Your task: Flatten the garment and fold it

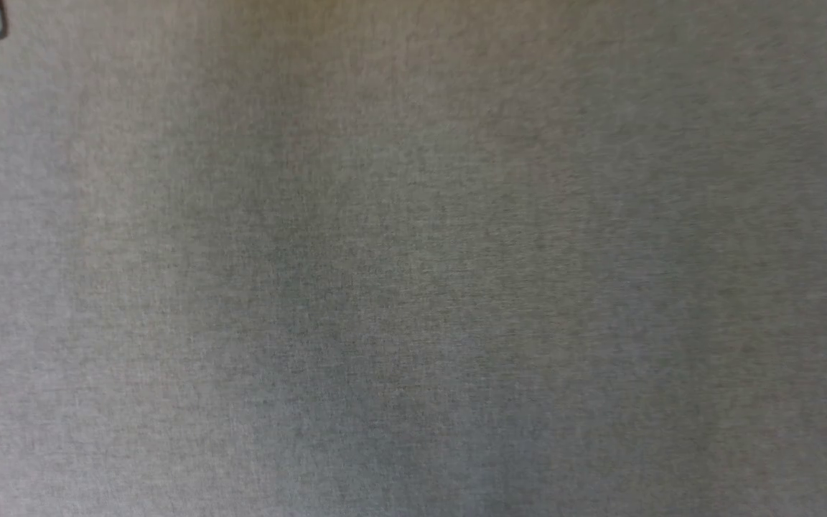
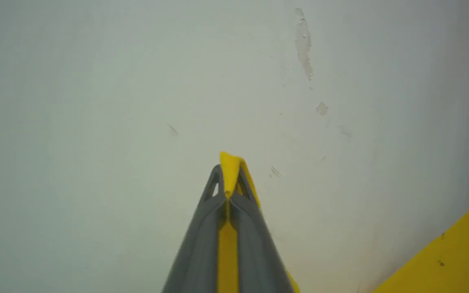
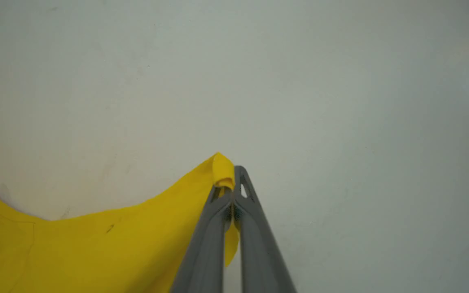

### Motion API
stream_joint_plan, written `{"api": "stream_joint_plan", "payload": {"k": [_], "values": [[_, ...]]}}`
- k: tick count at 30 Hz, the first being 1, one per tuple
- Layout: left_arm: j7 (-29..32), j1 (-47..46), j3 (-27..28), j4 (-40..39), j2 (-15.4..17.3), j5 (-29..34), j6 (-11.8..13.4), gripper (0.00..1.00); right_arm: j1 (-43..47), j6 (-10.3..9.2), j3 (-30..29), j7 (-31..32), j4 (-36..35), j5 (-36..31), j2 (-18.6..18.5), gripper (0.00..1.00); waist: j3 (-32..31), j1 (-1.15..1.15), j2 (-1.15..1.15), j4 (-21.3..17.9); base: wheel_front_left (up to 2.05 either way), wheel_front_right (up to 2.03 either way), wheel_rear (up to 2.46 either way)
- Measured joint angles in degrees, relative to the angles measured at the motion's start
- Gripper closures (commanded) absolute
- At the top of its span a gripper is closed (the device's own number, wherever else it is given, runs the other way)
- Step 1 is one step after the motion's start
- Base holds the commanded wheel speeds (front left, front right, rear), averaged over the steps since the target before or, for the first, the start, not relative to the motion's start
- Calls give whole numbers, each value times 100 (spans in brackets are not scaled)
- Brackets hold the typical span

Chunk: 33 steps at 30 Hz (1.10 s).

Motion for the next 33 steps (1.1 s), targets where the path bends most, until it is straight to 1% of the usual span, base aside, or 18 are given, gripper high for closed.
{"api": "stream_joint_plan", "payload": {"k": [3, 8, 11, 14, 17, 21, 24, 27, 32, 33], "values": [[-98, 114, 53, -54, 104, -152, -21, 100, -42, 0, 57, -142, 36, 0, -35, 100, 253, 0, 0, 61, 0, 0, 0], [-208, 704, 77, -210, 103, -526, -45, 100, 203, 0, 192, -414, 99, 179, -74, 100, 570, 1, 0, 208, 0, 0, 0], [-222, 1096, 9, -516, 164, -781, -49, 100, 524, 0, 312, -522, 86, 553, -40, 100, 638, 0, 0, 328, 0, 0, 0], [-255, 1549, 7, -904, 332, -995, -49, 100, 940, 0, 394, -526, -165, 1048, 36, 100, 653, 0, 0, 389, 0, 0, 0], [-261, 2135, 8, -1303, 490, -1125, -51, 100, 1558, 0, 522, -445, -703, 1505, 57, 100, 606, -1, 0, 390, 0, 0, 0], [-264, 3172, 15, -1827, 603, -1148, -52, 100, 2771, 0, 567, -143, -1551, 2138, 9, 100, 426, -1, 0, 373, 0, 0, 0], [-265, 3944, 49, -2196, 620, -1139, -52, 100, 3737, 0, 499, 196, -2340, 2553, -56, 100, 243, -2, 0, 352, 0, 0, 0], [-263, 4740, -55, -2527, 673, -1051, -46, 100, 4716, -1, 408, 599, -3140, 2822, -124, 100, 40, -2, 0, 334, 0, 0, 0], [-162, 6049, -118, -3078, 747, -1035, 214, 100, 6259, -1, 183, 1276, -4157, 3175, -89, 100, -314, -3, 0, 289, 0, 0, 0], [-93, 6287, -157, -3166, 778, -1044, 219, 100, 6533, -1, 154, 1405, -4286, 3253, -70, 100, -385, -3, 0, 278, 0, 0, 0]]}}
